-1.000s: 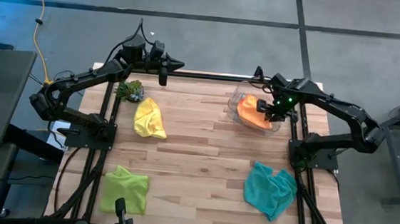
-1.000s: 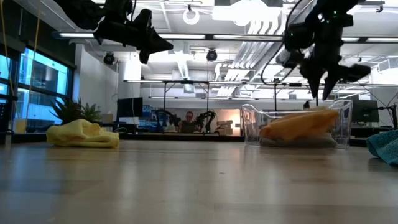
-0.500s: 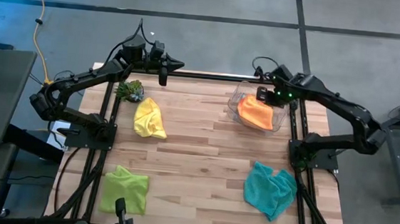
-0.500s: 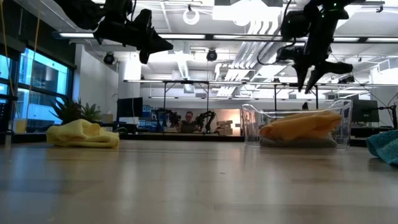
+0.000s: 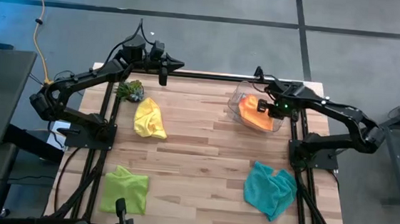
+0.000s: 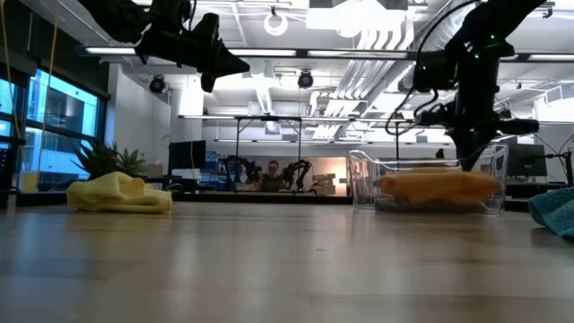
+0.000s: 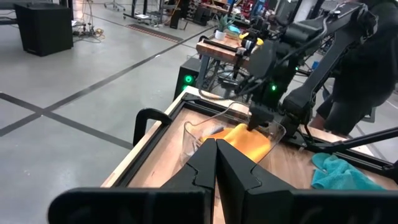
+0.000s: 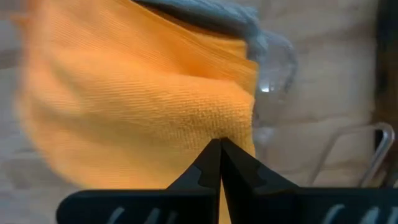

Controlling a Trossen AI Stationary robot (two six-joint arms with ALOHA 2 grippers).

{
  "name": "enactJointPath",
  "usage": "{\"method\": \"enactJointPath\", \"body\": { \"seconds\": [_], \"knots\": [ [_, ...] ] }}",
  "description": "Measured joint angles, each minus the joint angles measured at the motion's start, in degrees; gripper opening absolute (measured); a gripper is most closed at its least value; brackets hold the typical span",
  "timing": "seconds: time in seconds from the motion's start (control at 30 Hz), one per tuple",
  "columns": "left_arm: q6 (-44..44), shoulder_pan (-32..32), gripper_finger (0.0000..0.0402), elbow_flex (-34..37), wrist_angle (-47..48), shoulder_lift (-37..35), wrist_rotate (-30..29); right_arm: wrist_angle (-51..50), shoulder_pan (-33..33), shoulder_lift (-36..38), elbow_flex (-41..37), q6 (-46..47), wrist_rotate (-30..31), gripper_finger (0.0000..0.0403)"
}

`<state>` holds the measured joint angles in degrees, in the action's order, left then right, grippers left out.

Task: Fold microfiber towels
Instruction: Put the orange microfiber towel into the transparent bin

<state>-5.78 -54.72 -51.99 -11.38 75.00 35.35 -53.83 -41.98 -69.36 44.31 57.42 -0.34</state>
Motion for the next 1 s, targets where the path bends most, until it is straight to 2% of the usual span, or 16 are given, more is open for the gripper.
{"method": "enactJointPath", "body": {
  "seconds": [0.13,0.27,0.5,0.7,1.0],
  "knots": [
    [0.0,0.0,0.0,0.0,0.0,0.0,0.0,0.6,0.0,0.0,-3.6,1.3,-3.9,0.0002],
    [0.0,0.0,0.0,0.0,0.0,0.0,-0.2,0.7,0.0,0.0,-3.9,1.1,-5.6,0.0],
    [0.0,0.0,0.0,0.0,0.0,0.0,-0.2,-3.1,0.0,0.0,4.8,-2.3,-7.4,0.0],
    [0.0,0.0,0.0,0.0,0.0,0.0,-0.2,-2.3,-1.4,-0.4,8.1,-3.5,-4.0,0.0],
    [0.0,0.0,0.0,0.0,0.0,0.0,-0.2,5.3,-2.6,-7.8,2.6,-3.5,-2.2,0.0]
  ]
}}
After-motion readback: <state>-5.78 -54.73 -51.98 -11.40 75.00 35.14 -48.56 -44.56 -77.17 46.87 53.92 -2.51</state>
